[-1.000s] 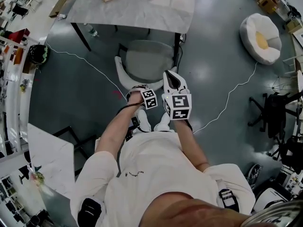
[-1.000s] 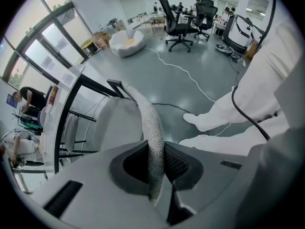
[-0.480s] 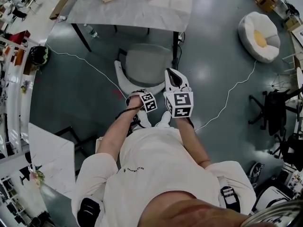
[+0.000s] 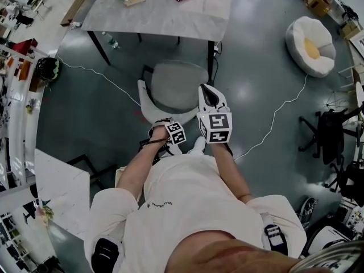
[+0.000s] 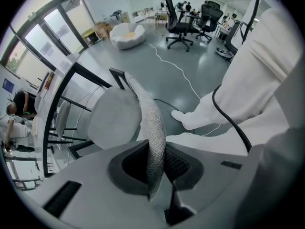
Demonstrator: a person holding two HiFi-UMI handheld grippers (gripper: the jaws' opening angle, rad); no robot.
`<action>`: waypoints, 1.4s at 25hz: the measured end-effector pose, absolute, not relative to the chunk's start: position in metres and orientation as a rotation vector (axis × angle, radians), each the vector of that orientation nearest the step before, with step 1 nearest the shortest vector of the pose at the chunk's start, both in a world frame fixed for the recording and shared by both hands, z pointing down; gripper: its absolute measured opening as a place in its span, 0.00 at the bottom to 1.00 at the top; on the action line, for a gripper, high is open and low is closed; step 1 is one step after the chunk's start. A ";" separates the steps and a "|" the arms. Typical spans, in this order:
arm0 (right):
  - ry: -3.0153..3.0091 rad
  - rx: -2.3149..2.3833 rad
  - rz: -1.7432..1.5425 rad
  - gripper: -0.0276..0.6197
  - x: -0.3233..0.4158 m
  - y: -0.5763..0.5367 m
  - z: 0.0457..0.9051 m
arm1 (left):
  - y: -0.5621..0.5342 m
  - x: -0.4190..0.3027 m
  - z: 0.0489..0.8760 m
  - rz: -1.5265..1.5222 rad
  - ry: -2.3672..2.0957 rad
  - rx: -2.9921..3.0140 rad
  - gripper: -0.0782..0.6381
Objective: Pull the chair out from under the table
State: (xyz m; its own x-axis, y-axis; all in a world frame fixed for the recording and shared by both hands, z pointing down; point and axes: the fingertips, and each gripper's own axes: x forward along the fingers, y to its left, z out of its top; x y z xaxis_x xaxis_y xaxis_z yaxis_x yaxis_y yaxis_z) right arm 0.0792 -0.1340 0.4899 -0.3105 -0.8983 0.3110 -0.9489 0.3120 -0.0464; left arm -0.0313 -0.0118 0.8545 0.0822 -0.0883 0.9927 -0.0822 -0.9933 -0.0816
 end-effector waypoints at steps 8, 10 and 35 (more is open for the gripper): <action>-2.353 1.690 0.321 0.06 0.078 -0.133 0.489 | 0.022 -0.029 0.853 -2.138 0.188 -2.360 0.19; -2.353 1.694 0.318 0.06 0.079 -0.133 0.488 | 0.030 -0.029 0.853 -2.142 0.193 -2.369 0.19; -2.368 1.672 0.323 0.06 0.075 -0.132 0.488 | 0.029 -0.029 0.836 -2.016 0.203 -2.460 0.37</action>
